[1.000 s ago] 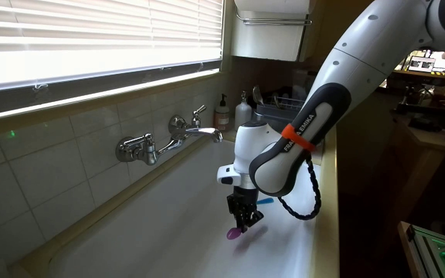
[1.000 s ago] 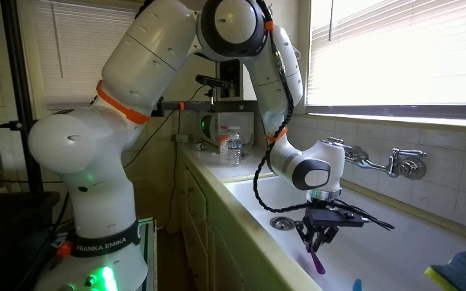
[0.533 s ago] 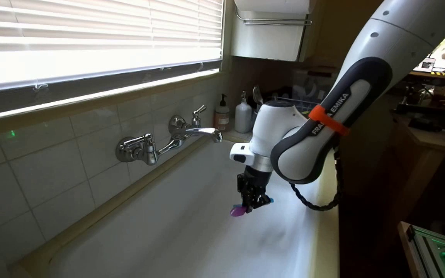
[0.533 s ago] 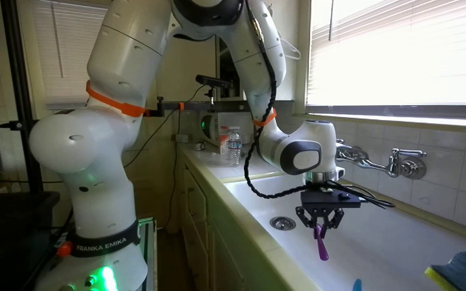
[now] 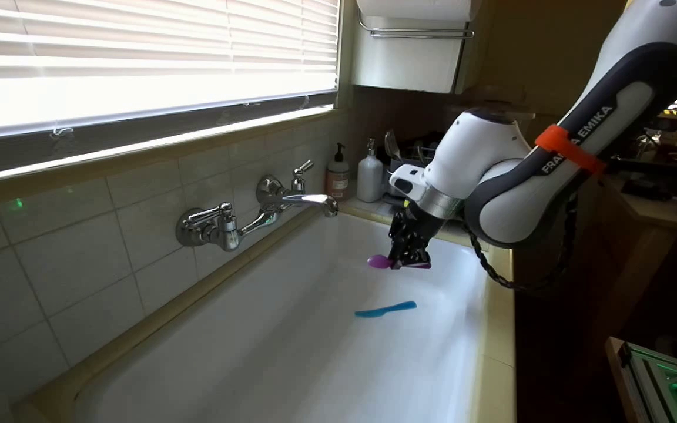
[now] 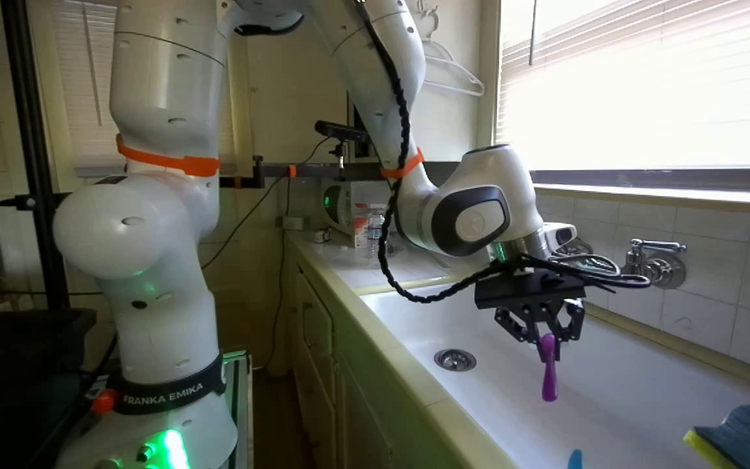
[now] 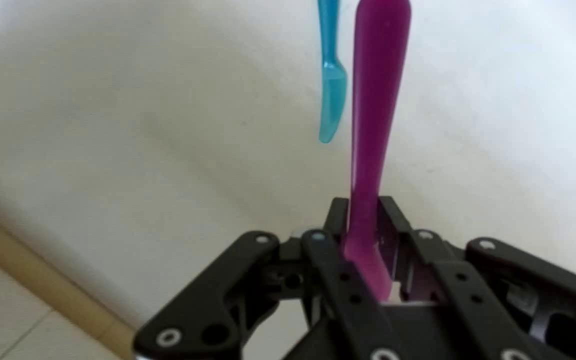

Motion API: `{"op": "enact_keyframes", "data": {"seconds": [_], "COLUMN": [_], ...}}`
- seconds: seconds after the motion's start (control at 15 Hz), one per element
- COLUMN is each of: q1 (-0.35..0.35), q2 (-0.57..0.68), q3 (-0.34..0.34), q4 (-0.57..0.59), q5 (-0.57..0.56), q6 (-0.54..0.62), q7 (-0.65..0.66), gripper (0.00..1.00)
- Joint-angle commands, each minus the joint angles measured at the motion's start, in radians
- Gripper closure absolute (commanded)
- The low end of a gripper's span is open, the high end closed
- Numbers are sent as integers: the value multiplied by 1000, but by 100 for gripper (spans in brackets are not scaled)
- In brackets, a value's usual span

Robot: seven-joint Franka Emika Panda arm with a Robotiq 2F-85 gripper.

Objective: Put the spoon on the drying rack

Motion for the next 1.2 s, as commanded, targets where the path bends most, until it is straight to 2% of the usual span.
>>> {"op": "enact_keyframes", "data": {"seconds": [0.0, 0.2, 0.47, 0.53, 0.87, 0.93, 1.13], "q1": [49, 68, 73, 49, 54, 55, 52], "q2": [-96, -127, -138, -114, -119, -119, -137], "q3": [-111, -192, -249, -221, -235, -235, -249], "q4": [-85, -101, -128, -84, -97, -97, -90], "q5": [-82, -91, 30, -28, 8, 9, 29], "q6": [136, 256, 383, 333, 362, 362, 394], "q7": [145, 185, 121, 145, 140, 140, 124], "gripper": [95, 95, 95, 80, 80, 95, 95]}}
